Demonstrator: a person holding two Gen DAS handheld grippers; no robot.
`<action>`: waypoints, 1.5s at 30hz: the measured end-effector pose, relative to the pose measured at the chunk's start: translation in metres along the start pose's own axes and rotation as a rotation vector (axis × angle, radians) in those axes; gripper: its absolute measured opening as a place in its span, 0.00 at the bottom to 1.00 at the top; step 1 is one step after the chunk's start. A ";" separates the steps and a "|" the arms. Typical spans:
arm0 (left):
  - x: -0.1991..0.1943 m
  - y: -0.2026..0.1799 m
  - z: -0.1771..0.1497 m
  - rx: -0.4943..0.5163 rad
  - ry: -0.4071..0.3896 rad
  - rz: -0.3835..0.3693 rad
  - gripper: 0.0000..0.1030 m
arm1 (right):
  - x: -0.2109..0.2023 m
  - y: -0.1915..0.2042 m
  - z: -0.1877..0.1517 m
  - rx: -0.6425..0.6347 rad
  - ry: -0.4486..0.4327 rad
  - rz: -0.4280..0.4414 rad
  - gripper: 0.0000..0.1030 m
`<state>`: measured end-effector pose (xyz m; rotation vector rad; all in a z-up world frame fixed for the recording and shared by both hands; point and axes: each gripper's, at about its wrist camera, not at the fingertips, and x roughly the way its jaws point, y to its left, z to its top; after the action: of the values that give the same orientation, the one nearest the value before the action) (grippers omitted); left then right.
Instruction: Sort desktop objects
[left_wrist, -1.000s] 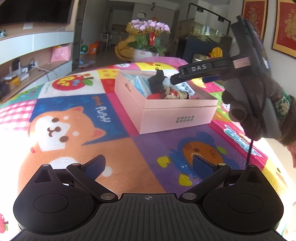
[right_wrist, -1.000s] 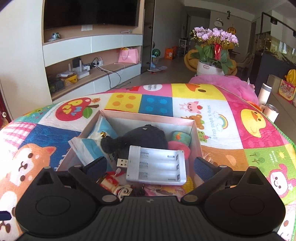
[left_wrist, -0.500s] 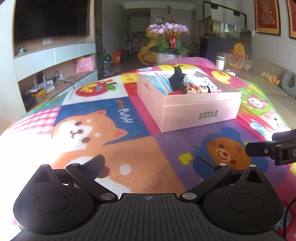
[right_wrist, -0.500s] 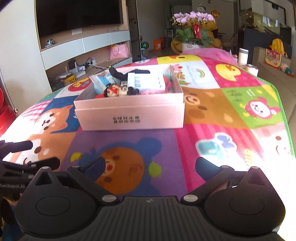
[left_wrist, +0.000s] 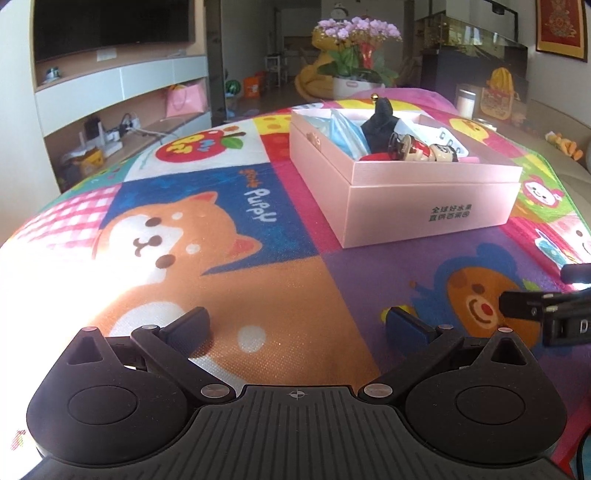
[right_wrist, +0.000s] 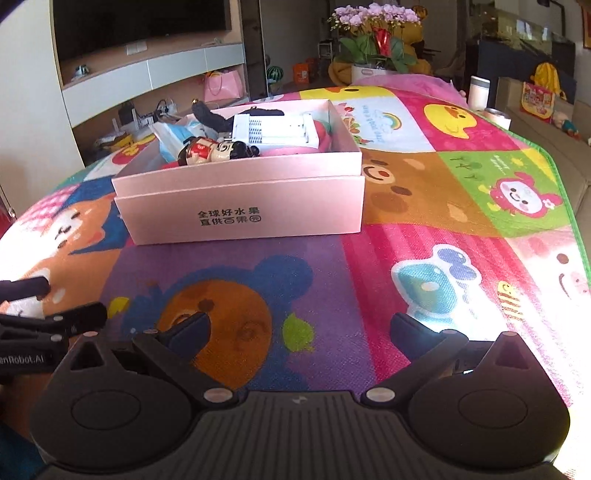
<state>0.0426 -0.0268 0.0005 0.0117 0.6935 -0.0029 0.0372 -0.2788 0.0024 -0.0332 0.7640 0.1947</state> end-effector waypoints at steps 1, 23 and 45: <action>0.001 0.000 0.001 -0.002 0.000 0.002 1.00 | 0.001 0.004 0.000 -0.018 0.007 -0.021 1.00; 0.000 -0.001 0.001 -0.004 0.000 0.001 1.00 | 0.004 0.000 -0.005 -0.013 -0.064 -0.019 1.00; 0.000 0.000 0.001 -0.004 0.000 0.001 1.00 | 0.004 0.001 -0.006 -0.022 -0.063 -0.026 1.00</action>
<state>0.0432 -0.0270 0.0014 0.0081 0.6936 -0.0009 0.0354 -0.2774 -0.0050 -0.0578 0.6980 0.1787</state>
